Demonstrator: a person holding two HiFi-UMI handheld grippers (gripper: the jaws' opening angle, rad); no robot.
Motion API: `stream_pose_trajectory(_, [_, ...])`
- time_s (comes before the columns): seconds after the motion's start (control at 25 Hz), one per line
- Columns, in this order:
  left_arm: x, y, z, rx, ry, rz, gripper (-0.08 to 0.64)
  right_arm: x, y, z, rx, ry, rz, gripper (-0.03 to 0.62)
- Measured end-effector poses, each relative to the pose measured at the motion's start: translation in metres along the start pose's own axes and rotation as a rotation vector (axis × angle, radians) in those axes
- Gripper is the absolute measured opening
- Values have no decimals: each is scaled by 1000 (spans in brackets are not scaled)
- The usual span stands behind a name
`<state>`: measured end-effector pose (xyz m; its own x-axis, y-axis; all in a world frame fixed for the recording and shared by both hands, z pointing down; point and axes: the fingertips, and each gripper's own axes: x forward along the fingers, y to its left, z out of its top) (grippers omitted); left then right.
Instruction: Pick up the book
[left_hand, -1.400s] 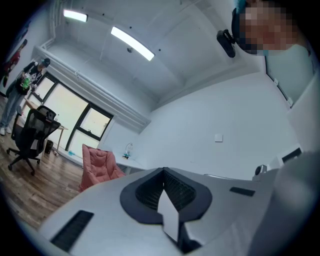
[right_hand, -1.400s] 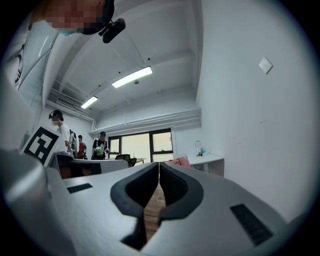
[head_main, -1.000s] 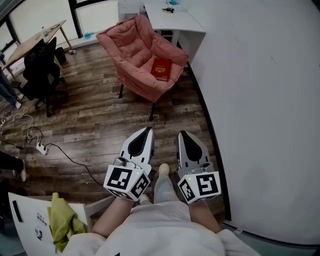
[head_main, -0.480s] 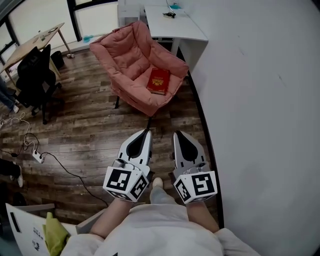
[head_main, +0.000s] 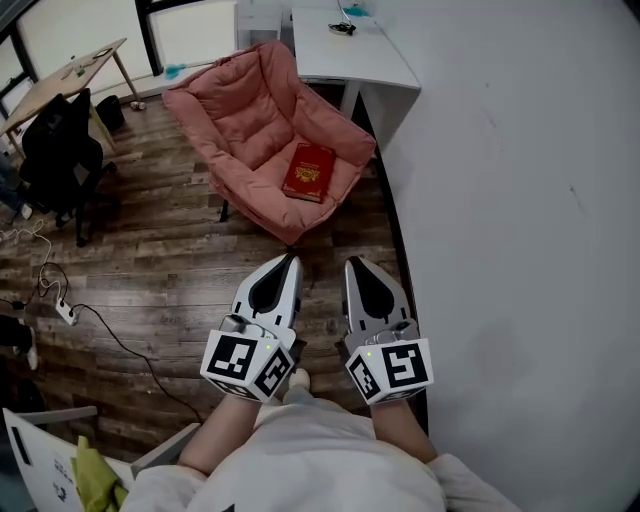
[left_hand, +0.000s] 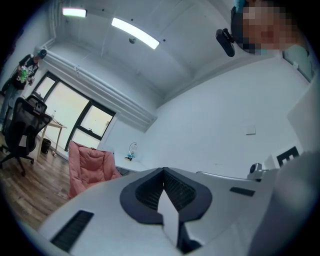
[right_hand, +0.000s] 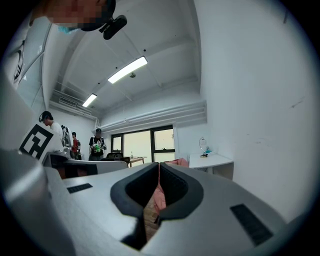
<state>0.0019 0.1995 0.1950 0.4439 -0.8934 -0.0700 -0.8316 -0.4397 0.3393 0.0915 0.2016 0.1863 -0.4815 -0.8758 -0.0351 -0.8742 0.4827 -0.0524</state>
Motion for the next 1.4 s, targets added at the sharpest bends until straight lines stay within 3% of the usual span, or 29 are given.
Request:
stream_pose_trajectory(0.88, [50,19,0,-3,5,41,3,47,-37,-11,35,28,34,28])
stream_pose_trajectory(1.2, [84,38,5,12,3,19,3,80,-50,-11,21,18,30,28])
stream_pose_trajectory(1.4, [125,52,8,13,-2,-32,3,115,-72,-9,3,3,2,28])
